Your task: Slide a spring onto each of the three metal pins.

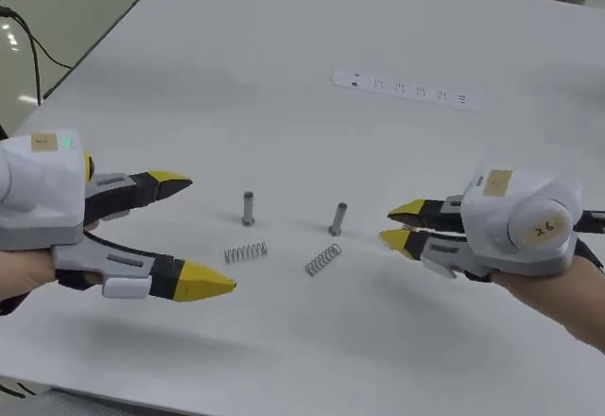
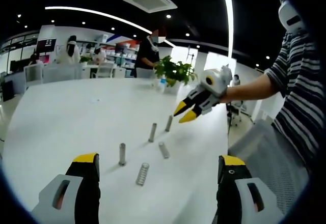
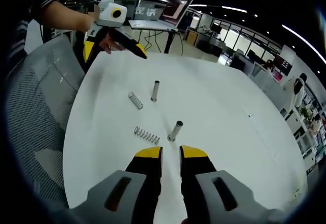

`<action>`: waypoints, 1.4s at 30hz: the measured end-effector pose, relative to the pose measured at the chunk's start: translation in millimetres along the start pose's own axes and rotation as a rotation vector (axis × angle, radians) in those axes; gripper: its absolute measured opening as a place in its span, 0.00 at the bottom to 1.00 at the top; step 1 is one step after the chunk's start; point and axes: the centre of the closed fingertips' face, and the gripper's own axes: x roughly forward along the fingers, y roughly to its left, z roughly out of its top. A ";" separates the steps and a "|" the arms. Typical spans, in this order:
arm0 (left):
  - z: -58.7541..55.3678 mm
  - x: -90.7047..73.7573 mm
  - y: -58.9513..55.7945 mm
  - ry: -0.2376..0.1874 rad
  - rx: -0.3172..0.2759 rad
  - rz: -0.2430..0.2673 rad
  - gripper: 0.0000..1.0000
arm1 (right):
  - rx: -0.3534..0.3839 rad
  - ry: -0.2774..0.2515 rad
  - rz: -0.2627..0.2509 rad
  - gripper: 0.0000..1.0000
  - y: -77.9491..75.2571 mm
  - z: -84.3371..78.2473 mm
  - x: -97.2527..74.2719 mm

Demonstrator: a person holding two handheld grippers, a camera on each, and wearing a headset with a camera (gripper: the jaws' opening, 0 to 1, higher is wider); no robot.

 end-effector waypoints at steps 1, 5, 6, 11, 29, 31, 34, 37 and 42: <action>-0.4 -0.3 0.4 0.001 0.000 0.002 0.93 | -0.013 0.003 0.017 0.11 4.5 0.5 2.0; -2.0 -0.8 0.2 0.006 -0.005 0.005 0.93 | -0.076 0.035 0.077 0.09 19.2 -0.6 10.7; -2.4 -0.9 0.1 0.006 -0.006 0.005 0.93 | -0.086 0.038 0.084 0.09 21.4 -0.1 12.6; -3.3 -2.6 0.0 0.007 -0.006 0.007 0.93 | -0.146 0.047 0.129 0.10 34.1 4.6 22.9; -6.4 -5.5 -0.8 0.007 -0.008 0.012 0.93 | -0.264 0.117 0.219 0.13 46.5 -1.2 52.3; -6.7 -6.3 -0.7 0.007 -0.009 0.014 0.93 | -0.270 0.121 0.227 0.14 47.6 -1.6 55.3; -6.9 -7.2 -0.6 0.008 -0.009 0.016 0.93 | -0.278 0.126 0.241 0.16 48.5 -2.6 60.1; -6.8 -7.8 0.0 0.007 -0.010 0.019 0.92 | -0.286 0.138 0.243 0.17 46.0 -4.4 64.7; -7.4 -8.6 -0.7 0.008 -0.010 0.019 0.92 | -0.264 0.152 0.259 0.18 43.0 -6.9 72.0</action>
